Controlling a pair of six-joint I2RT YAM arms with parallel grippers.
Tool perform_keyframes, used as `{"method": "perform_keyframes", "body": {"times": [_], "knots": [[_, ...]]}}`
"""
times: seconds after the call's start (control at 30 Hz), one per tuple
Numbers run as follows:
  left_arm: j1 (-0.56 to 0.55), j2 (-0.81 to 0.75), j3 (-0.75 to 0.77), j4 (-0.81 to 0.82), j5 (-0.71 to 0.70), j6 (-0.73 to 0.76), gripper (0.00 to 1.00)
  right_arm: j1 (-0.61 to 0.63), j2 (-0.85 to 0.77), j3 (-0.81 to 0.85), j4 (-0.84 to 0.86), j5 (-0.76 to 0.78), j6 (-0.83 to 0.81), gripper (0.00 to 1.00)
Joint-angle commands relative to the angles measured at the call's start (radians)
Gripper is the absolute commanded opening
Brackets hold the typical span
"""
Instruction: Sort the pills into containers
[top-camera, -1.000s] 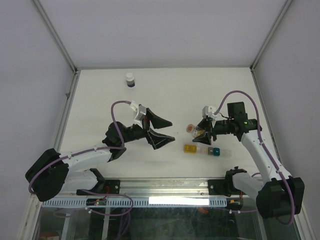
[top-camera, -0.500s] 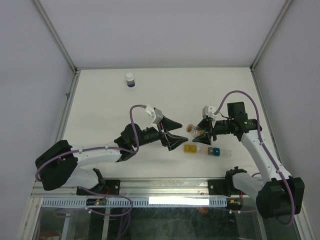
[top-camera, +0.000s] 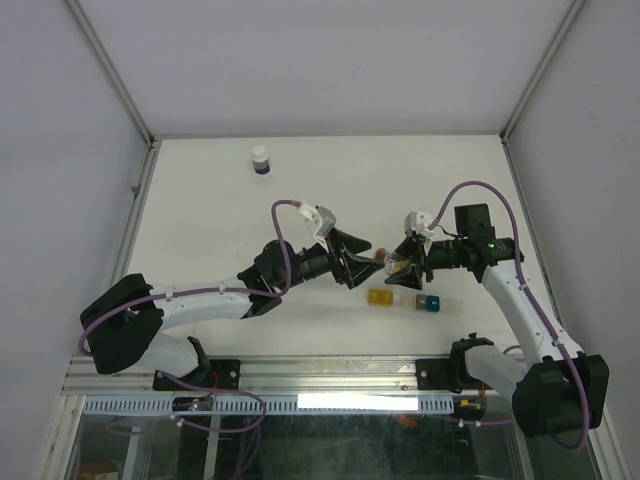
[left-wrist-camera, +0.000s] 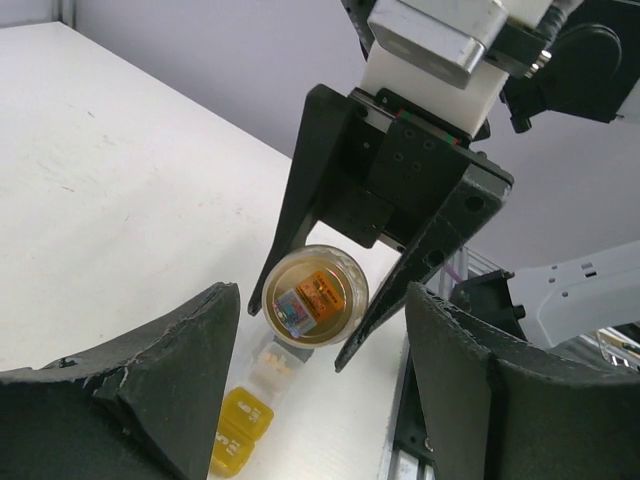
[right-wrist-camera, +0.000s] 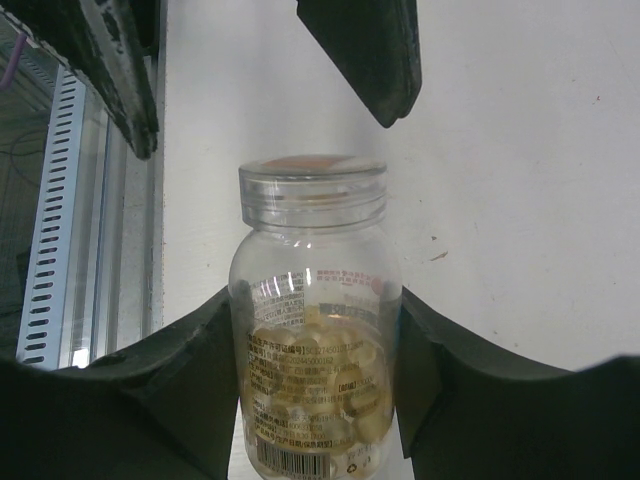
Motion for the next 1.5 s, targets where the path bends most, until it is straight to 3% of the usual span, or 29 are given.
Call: {"method": "perform_keyframes", "body": {"times": [0.0, 0.63, 0.8, 0.93, 1.1, 1.33, 1.47], "knots": [[-0.014, 0.010, 0.072, -0.036, -0.057, -0.029, 0.67, -0.001, -0.009, 0.008, 0.017, -0.037, -0.005, 0.00], [-0.048, 0.032, 0.155, -0.196, -0.101, -0.032, 0.57, -0.001, -0.008, 0.008, 0.018, -0.034, -0.005, 0.00], [-0.052, 0.032, 0.169, -0.228, -0.107, -0.031, 0.52, -0.001, -0.009, 0.008, 0.017, -0.035, -0.007, 0.00], [-0.054, 0.032, 0.188, -0.269, -0.106, -0.032, 0.42, -0.001, -0.009, 0.008, 0.017, -0.035, -0.005, 0.00], [-0.056, 0.030, 0.209, -0.323, -0.095, -0.039, 0.40, -0.001, -0.008, 0.009, 0.017, -0.034, -0.006, 0.00], [-0.057, 0.032, 0.260, -0.421, -0.114, -0.139, 0.00, -0.001, -0.005, 0.008, 0.036, -0.019, 0.015, 0.00], [-0.068, 0.032, 0.291, -0.514, -0.221, -0.296, 0.00, 0.000, -0.014, -0.005, 0.121, 0.040, 0.114, 0.00]]}}
